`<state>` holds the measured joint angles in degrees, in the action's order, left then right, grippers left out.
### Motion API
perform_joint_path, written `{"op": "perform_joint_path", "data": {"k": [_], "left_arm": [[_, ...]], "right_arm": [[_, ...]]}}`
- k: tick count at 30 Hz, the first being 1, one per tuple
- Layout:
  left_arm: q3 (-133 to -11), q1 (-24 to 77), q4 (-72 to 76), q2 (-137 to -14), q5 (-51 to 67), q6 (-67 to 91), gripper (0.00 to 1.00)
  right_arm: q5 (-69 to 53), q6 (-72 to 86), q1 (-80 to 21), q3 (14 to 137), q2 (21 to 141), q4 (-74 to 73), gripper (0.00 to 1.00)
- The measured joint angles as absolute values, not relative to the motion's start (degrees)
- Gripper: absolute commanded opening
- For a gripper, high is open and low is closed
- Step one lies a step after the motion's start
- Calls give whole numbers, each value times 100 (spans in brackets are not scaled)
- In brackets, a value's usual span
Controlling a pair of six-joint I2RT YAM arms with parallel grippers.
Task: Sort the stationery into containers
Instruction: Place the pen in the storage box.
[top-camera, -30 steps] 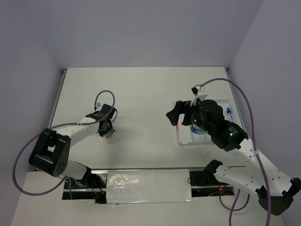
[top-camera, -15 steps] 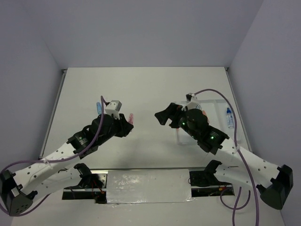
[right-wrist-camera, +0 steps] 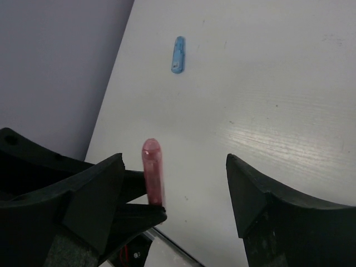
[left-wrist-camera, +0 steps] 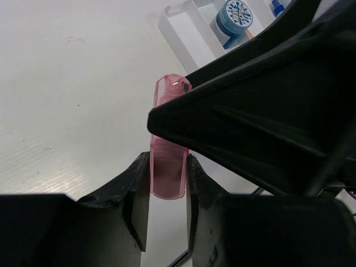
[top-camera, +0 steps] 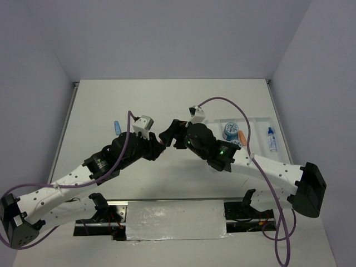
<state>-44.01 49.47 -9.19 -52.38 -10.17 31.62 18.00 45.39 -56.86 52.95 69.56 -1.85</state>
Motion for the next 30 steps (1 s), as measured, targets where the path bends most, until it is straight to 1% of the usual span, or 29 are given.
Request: {"op": "perform_joint_path", "data": {"k": [1,3,4,6,7,8,9,11,13,14,15,16,19,22,23,26,30], "left_arm": [[-4418,4952,-915,-5227,-1017,3162,0],[-4436,4965,-908,-5196,-1017,3157,0],[-4438,4971,-908,-5179,-1020,3155,0],[-4438,4974,-915,-5168,-1022,3146,0],[-4438,4974,-923,-5168,-1024,3144,0],[-4438,4976,-939,-5168,-1031,3142,0],[-4438,4978,-967,-5179,-1048,3140,0],[-4464,4980,-1052,-5183,-1131,3133,1],[-4519,4974,-1166,-5205,-1247,3127,30],[-4554,4976,-1249,-5221,-1306,3124,73],[-4609,4978,-1347,-5242,-1372,3089,95],[-4698,4980,-1520,-5277,-1431,3079,99],[-5059,4982,-1959,-5387,-1695,3162,99],[-5647,4980,-2482,-5487,-2141,3280,99],[-5883,4980,-2714,-5529,-2320,3356,99],[-6484,4978,-3444,-5669,-2904,3649,99],[-6742,4845,-4239,-5800,-3424,3948,99]], "right_arm": [[1813,4552,-5699,5295,7022,-169,74],[1826,4558,-5704,5295,7122,-137,69],[1820,4571,-5704,5295,7168,-91,62],[1761,4569,-5710,5295,7218,5,52],[1673,4567,-5714,5295,7247,97,27],[1549,4554,-5723,5295,7282,209,10],[1420,4541,-5730,5312,7330,357,1],[1302,4510,-5732,5312,7411,493,0],[1144,4488,-5680,5312,7511,657,0],[1094,4477,-5666,5312,7542,711,0],[1026,4423,-5649,5312,7557,735,0],[928,4327,-5605,5319,7557,746,0],[366,3863,-5074,5387,7531,541,0],[23,3072,-4163,5717,7535,-298,0],[56,2783,-3548,5872,7535,-659,0],[314,2029,-2178,6230,7529,-1549,0],[808,1260,-421,6471,7634,-2633,0]]}}
